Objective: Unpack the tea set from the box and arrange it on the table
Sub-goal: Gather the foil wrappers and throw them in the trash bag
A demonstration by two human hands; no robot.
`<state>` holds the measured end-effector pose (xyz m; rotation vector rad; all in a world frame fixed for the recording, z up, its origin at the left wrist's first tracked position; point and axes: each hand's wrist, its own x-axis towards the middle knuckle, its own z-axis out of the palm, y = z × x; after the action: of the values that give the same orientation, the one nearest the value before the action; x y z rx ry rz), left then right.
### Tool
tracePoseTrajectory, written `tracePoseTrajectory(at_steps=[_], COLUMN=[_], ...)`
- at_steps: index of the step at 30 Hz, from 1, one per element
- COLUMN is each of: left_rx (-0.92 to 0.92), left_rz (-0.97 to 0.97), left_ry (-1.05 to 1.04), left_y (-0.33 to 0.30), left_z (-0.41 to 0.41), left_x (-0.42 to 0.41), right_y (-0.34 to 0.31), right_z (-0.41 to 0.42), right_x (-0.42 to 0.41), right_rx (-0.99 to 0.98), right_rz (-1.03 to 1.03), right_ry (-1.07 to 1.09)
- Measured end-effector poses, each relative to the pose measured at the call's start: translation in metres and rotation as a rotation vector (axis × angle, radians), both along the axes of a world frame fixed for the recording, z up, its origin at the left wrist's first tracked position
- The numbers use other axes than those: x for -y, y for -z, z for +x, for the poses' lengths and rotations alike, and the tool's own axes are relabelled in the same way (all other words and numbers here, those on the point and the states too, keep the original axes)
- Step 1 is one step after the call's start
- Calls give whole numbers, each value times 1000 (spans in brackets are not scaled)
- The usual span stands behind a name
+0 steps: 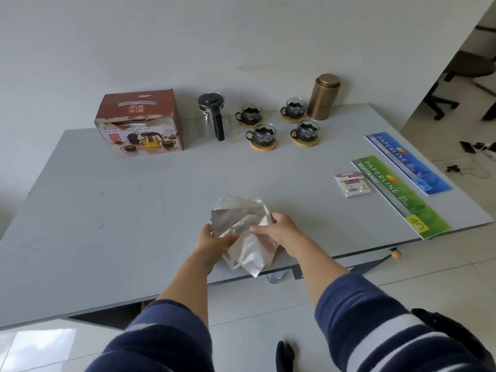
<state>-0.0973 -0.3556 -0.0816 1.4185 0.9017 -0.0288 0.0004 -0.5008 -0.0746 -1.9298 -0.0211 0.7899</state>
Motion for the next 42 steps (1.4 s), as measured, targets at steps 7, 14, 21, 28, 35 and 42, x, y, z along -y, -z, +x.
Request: tracePoseTrajectory(at_steps=[7,14,21,28,35,42], left_rx=[17,65,46,-18,-236,-298], left_rz=[-16,65,69,46,168,375], left_ry=[146,284,519,737,978,1071], left_y=[-32,-38,-25,8,44,57], left_z=[46,103,136,143,132,138], left_x=[59,189,379,528,598,618], right_y=[-20,-37,-42,-13,44,62], right_z=[23,35,30,7,-20,-18], right_x=[73,211,401,549,627,641], right_rx=[-19,25,130,104,-39,-61], right_rz=[149,196,59,-44,-216,-336], right_ry=[211,465,690,824,828,695])
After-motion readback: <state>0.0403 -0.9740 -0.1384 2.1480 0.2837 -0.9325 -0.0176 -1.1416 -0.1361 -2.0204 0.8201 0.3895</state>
